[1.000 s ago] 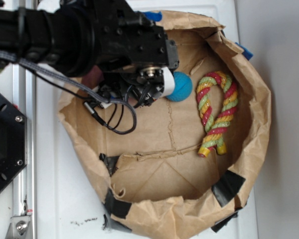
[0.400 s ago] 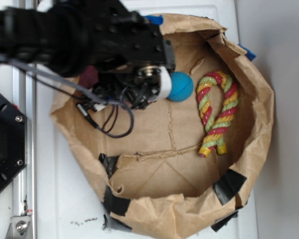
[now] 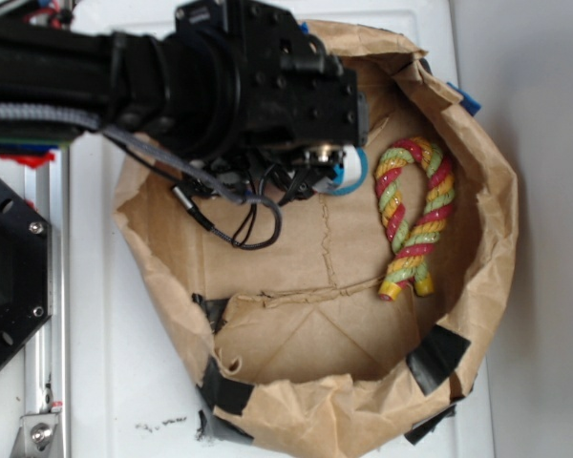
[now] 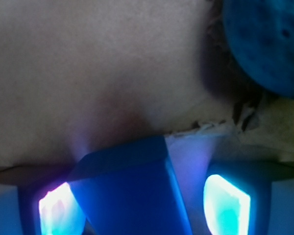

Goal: Grab the blue block.

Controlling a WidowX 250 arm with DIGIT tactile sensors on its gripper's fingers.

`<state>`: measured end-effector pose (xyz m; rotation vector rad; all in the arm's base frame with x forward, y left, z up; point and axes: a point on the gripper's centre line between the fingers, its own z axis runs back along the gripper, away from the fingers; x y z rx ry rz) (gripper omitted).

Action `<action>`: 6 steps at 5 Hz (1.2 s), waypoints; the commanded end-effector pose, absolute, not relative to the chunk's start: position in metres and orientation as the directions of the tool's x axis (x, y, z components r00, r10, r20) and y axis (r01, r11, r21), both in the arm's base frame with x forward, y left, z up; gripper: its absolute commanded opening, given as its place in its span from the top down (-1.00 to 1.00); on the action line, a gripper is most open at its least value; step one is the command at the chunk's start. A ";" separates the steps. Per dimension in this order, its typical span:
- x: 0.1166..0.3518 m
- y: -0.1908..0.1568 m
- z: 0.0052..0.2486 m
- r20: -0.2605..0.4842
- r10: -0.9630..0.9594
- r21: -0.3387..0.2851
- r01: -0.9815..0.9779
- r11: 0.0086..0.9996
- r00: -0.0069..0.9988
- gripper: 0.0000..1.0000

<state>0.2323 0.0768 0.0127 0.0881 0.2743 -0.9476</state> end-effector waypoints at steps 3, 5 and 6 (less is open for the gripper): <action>0.232 0.062 0.066 -0.124 -0.769 0.002 0.775 0.631 0.627 1.00; 0.261 0.044 0.127 -0.011 -0.452 -0.077 0.450 0.890 0.892 1.00; 0.262 0.044 0.135 -0.042 -0.258 -0.087 0.253 0.963 0.965 1.00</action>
